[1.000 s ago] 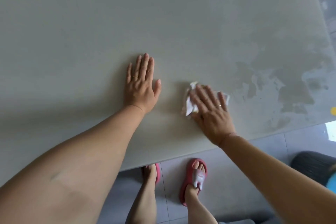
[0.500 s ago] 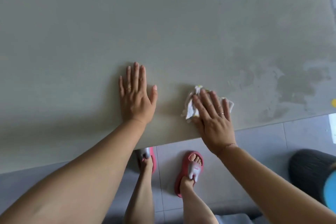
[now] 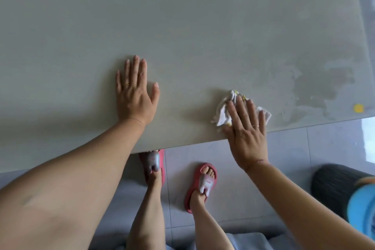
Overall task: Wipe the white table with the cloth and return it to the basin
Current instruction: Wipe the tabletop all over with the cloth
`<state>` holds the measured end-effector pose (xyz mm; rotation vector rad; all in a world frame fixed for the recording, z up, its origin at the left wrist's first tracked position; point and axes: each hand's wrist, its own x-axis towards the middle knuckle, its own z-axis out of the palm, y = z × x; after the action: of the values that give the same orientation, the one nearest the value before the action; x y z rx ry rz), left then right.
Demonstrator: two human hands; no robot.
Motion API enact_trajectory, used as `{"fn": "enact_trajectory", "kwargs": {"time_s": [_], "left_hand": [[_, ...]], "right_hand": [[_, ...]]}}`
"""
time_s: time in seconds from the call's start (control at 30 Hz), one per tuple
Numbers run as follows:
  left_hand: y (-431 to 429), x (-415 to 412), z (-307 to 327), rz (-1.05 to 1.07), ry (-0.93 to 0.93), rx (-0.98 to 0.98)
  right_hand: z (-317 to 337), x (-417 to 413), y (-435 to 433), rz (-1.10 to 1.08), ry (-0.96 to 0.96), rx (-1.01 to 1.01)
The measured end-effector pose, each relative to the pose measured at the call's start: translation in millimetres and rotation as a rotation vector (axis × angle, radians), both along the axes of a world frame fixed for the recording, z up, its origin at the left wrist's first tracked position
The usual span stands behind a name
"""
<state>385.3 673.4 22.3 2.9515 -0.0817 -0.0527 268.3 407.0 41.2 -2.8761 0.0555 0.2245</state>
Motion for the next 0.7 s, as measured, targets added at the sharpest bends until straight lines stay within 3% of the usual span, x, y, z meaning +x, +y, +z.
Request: {"fn": "enact_trajectory", "kwargs": {"time_s": [0.07, 0.1, 0.23, 0.3, 0.43, 0.57, 0.7], "left_hand": [[-0.9, 0.2, -0.9, 0.008, -0.002, 0.003], [-1.0, 0.1, -1.0, 0.008, -0.002, 0.007], [0.6, -0.8, -0.7, -0.010, -0.003, 0.017], [0.4, -0.3, -0.6, -0.006, -0.006, 0.011], [-2.4, -0.4, -0.4, 0.009, -0.001, 0.019], [-3.0, -0.8, 0.1, 0.013, 0.031, 0.029], [-4.2, -1.5, 2.0, 0.007, 0.055, 0.040]], "right_hand": [[-0.2, -0.5, 30.6, -0.236, 0.032, 0.020], [0.3, -1.7, 51.0, -0.244, 0.040, 0.031], [0.4, -13.0, 65.6, 0.336, -0.015, -0.025], [-2.3, -5.2, 19.8, 0.414, -0.055, -0.060], [0.9, 5.6, -52.0, -0.014, 0.033, -0.050], [0.6, 14.8, 13.4, -0.433, 0.103, 0.008], [3.4, 1.1, 66.8, -0.007, 0.077, 0.018]]}}
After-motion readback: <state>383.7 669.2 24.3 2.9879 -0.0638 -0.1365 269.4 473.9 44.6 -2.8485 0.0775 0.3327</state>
